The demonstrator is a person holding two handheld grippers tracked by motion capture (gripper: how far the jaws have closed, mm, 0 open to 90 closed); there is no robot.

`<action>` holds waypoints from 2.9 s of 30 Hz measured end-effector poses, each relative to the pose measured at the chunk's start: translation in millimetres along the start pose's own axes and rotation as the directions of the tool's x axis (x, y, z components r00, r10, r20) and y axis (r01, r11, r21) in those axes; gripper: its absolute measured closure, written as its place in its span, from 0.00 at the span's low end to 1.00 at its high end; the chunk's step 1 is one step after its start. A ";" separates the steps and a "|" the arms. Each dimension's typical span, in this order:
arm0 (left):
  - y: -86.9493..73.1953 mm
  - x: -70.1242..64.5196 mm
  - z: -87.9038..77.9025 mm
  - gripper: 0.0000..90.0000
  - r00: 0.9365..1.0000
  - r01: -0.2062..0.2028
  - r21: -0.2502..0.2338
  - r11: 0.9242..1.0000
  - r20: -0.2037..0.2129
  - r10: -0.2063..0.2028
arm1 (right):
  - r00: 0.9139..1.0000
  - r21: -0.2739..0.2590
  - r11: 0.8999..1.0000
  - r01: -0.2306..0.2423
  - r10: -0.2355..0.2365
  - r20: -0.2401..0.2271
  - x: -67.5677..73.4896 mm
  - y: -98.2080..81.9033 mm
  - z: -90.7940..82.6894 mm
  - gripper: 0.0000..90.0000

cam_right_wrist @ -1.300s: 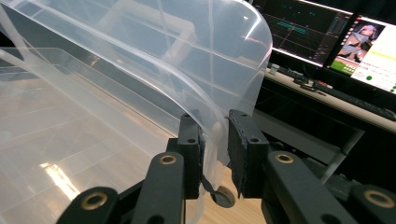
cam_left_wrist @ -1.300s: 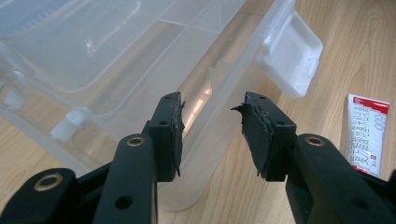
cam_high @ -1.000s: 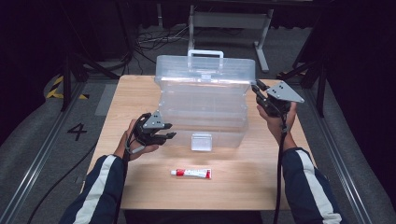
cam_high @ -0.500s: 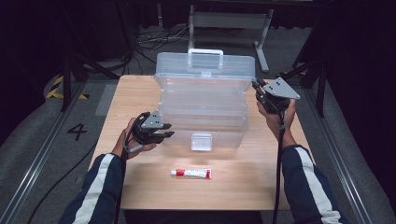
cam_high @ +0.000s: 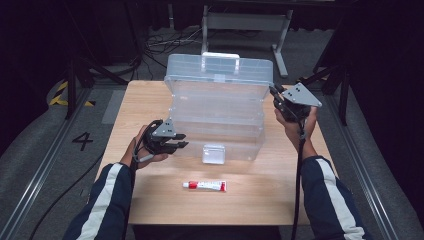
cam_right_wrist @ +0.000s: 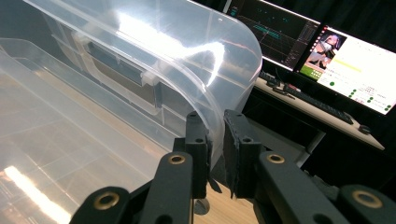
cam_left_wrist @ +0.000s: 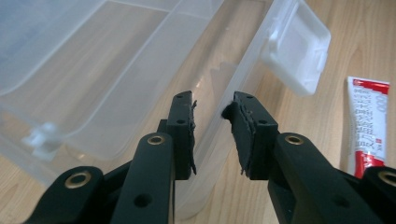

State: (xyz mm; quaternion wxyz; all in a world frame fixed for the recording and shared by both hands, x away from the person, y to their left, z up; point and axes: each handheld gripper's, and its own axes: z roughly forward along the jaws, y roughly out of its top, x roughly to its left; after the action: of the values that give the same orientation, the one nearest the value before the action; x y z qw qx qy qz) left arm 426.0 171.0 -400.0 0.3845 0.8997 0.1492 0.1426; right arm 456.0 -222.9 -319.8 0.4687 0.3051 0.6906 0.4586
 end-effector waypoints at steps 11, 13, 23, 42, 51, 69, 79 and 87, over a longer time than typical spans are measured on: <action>3.9 -5.0 1.1 0.78 0.999 -0.046 0.040 0.998 0.019 0.045 | 1.000 0.017 1.000 -0.008 0.008 0.003 -5.5 5.5 1.6 0.92; 3.8 -4.2 1.5 0.78 0.999 -0.041 0.035 0.999 0.021 0.040 | 1.000 0.025 1.000 -0.008 0.007 0.004 -7.0 7.7 4.2 0.92; 3.6 -5.8 1.1 0.78 0.999 -0.039 0.035 0.999 0.027 0.038 | 1.000 0.040 0.999 -0.012 0.011 0.013 -13.1 12.7 15.8 0.93; 4.0 -8.4 1.2 0.78 1.000 -0.028 0.037 0.999 0.011 0.028 | 0.998 0.062 0.996 -0.061 0.059 0.030 -23.2 19.3 36.7 0.94; 5.2 -12.4 2.5 0.79 0.999 -0.032 0.029 0.999 0.031 0.031 | 0.996 0.074 0.994 -0.084 0.082 0.029 -29.8 21.5 49.6 0.95; 6.3 -11.7 2.7 0.80 0.999 -0.041 0.039 0.998 0.031 0.039 | 0.992 0.093 0.987 -0.128 0.126 0.029 -38.5 23.7 71.0 0.95; 5.7 -11.3 2.9 0.80 0.999 -0.038 0.036 0.999 0.040 0.036 | 0.992 0.130 0.983 -0.126 0.125 0.018 -44.3 27.1 83.8 0.94; 5.2 -11.7 2.6 0.80 0.999 -0.043 0.033 0.999 0.034 0.042 | 0.992 0.139 0.983 -0.122 0.121 0.019 -46.2 27.2 89.5 0.94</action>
State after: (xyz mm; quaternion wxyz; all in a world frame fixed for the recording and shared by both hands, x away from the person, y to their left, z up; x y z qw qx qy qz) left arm 417.0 161.5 -399.6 0.3686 0.9113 0.1260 0.1335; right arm 556.0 -220.4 -290.3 0.4208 0.3811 0.6987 0.4354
